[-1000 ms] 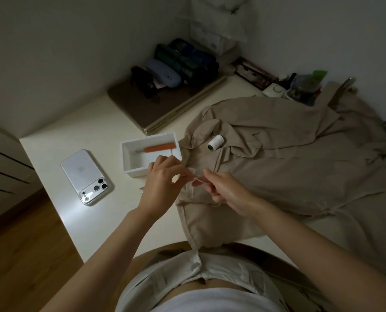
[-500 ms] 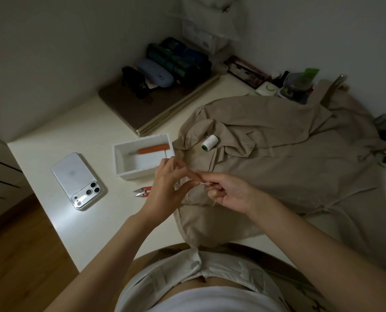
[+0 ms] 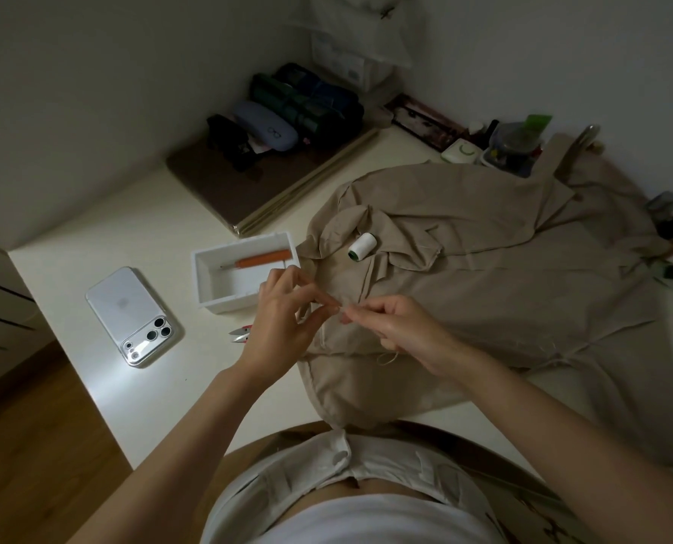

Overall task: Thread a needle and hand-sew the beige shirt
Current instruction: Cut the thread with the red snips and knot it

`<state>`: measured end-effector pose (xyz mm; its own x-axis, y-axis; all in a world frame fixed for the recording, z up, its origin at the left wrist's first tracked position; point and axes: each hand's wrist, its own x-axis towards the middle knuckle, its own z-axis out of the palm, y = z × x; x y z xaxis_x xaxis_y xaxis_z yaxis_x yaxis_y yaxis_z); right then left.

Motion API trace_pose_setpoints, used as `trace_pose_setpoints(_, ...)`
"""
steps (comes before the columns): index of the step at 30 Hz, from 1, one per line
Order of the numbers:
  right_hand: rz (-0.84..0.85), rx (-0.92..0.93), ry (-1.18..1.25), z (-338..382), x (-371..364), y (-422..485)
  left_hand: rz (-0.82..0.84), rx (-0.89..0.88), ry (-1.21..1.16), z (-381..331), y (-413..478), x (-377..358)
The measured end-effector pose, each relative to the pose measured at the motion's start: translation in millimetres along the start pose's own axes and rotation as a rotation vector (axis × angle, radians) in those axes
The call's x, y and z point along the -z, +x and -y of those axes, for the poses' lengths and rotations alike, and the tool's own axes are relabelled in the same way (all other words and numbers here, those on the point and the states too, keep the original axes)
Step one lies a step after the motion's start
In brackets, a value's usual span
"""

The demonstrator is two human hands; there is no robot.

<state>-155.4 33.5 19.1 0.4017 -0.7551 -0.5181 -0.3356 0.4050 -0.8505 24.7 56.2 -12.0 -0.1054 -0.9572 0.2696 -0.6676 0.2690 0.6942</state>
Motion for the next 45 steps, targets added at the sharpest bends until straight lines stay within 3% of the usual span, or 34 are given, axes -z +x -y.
trace_pose_setpoints(4, -0.116, 0.107, -0.032, -2, -1, 1, 0.095, 0.082, 0.137, 0, -2, 0)
trace_pose_setpoints(7, -0.236, 0.171, -0.020, -4, -4, 5, 0.087, 0.336, 0.161, -3, -8, -6)
trace_pose_setpoints(10, -0.278, 0.193, -0.015, -9, -6, 8, 0.040, 0.462, 0.020, -12, -11, -11)
trace_pose_setpoints(15, -0.243, 0.174, -0.047, -16, -11, 11, 0.007, 0.530, -0.451, -33, -5, -14)
trace_pose_setpoints(19, -0.192, 0.165, -0.062, -19, -11, 10, -0.013, 0.602, -0.561, -41, 2, -14)
trace_pose_setpoints(27, -0.145, 0.229, -0.061, -18, -2, 6, 0.048, 0.591, -0.491, -37, 7, -12)
trace_pose_setpoints(41, -0.223, 0.322, -0.088, 2, 15, 21, 0.052, 0.516, -0.433, -33, 9, -14)
trace_pose_setpoints(45, -0.266, 0.323, -0.088, 3, 16, 25, -0.090, 0.197, 0.026, -16, 8, -10)
